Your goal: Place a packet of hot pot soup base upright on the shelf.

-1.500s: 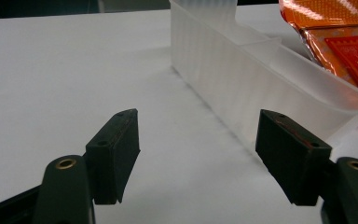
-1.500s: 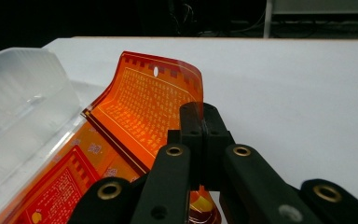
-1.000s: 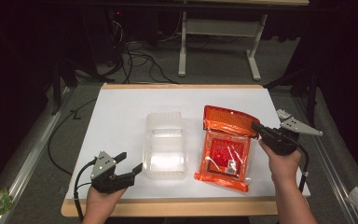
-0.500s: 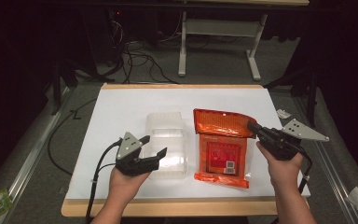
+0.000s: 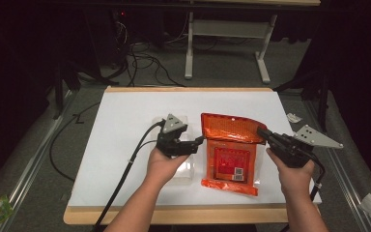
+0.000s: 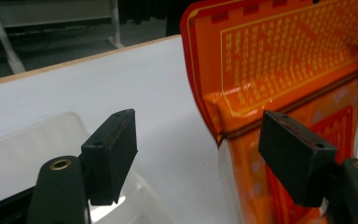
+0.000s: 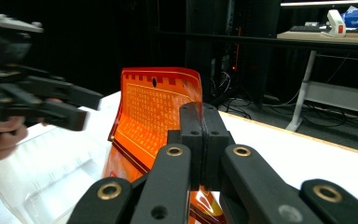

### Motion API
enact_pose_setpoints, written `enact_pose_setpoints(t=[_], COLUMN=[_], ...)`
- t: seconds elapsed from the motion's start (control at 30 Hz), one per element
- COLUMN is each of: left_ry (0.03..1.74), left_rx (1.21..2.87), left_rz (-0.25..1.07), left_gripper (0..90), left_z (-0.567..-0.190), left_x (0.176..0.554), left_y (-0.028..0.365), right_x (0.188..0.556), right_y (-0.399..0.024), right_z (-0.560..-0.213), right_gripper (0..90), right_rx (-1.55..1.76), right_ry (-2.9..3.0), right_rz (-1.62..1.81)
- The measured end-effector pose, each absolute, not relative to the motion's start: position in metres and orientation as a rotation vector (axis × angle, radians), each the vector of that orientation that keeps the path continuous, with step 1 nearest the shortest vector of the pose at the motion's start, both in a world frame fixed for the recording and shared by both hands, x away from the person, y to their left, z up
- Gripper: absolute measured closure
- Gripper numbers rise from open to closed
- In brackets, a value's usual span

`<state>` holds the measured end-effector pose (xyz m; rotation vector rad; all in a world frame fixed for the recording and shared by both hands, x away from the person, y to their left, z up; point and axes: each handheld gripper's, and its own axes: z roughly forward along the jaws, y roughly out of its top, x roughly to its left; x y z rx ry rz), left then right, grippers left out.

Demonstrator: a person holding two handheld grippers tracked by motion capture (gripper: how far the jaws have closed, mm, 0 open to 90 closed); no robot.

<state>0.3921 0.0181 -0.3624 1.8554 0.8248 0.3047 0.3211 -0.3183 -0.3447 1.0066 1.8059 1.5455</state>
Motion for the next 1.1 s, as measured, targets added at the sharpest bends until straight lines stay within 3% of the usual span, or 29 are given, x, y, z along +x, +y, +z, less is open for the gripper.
enact_pose_setpoints(t=[0.2,0.27,0.37,0.43,0.6,0.8,0.93,1.03,1.1], left_ry=[0.835,0.842,0.855,0.854,0.815,0.754,0.745,0.736,0.727], left_rx=[1.825,1.806,1.790,1.791,1.800,1.792,1.778,1.775,1.783], left_rz=[0.161,0.083,0.097,0.145,0.227,0.317,0.324,0.325,0.335], left_gripper=[30.0,39.5,45.0,59.9,87.0,89.6,89.7,89.7,89.6], left_z=[-0.370,-0.374,-0.373,-0.370,-0.365,-0.364,-0.365,-0.365,-0.364], left_x=[0.414,0.415,0.411,0.404,0.390,0.372,0.368,0.364,0.363], left_y=[-0.015,-0.024,-0.026,-0.026,-0.030,-0.033,-0.030,-0.029,-0.029], right_x=[0.321,0.320,0.320,0.319,0.317,0.309,0.305,0.308,0.312], right_y=[-0.321,-0.324,-0.326,-0.333,-0.341,-0.348,-0.357,-0.365,-0.365], right_z=[-0.347,-0.349,-0.350,-0.354,-0.360,-0.364,-0.368,-0.377,-0.385], right_gripper=[90.0,90.0,90.0,90.0,90.0,90.0,72.0,44.7,36.1], right_rx=[1.012,1.031,1.035,1.066,1.096,1.116,1.151,1.203,1.211], right_ry=[1.804,1.802,1.804,1.794,1.792,1.773,1.777,1.855,1.890], right_rz=[1.552,1.556,1.553,1.561,1.558,1.557,1.579,1.656,1.687])
